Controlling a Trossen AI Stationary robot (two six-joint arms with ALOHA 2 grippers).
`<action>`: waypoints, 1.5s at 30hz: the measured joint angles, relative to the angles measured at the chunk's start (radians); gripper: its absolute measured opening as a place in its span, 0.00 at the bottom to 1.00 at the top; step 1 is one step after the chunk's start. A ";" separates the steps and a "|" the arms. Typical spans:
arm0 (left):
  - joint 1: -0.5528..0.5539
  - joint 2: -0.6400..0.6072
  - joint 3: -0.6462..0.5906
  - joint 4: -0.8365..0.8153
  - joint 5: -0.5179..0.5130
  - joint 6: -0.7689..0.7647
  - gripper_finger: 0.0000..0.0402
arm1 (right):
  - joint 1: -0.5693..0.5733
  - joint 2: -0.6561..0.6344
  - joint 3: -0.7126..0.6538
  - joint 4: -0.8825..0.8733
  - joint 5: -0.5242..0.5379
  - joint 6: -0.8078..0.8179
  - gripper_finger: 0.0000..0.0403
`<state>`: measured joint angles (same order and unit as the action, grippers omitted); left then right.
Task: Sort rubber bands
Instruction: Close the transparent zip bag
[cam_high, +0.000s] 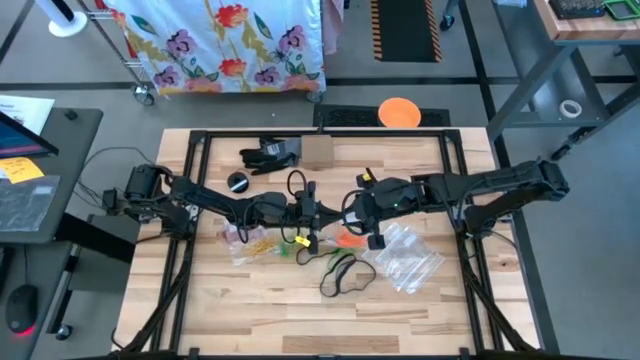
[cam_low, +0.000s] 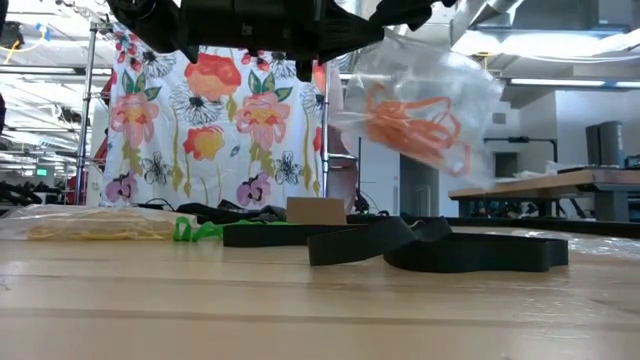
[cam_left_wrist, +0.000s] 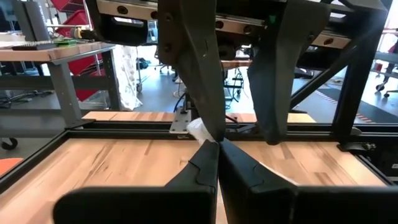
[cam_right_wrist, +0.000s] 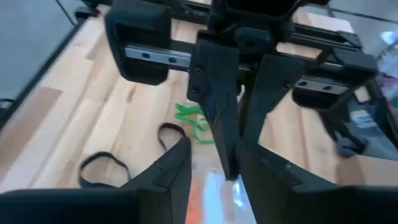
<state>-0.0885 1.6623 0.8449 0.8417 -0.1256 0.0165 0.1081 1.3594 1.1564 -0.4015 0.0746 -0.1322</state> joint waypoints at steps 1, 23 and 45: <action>0.000 0.000 0.000 -0.003 0.000 -0.001 0.00 | 0.000 0.000 0.000 0.000 0.000 0.000 0.30; -0.002 -0.002 0.013 -0.016 0.012 -0.002 0.00 | -0.013 -0.027 0.000 -0.033 -0.027 0.018 0.35; -0.002 -0.002 0.013 -0.021 0.009 0.002 0.00 | -0.012 -0.013 0.000 -0.057 -0.021 -0.007 0.21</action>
<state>-0.0902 1.6600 0.8577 0.8211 -0.1165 0.0181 0.0959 1.3460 1.1561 -0.4580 0.0532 -0.1388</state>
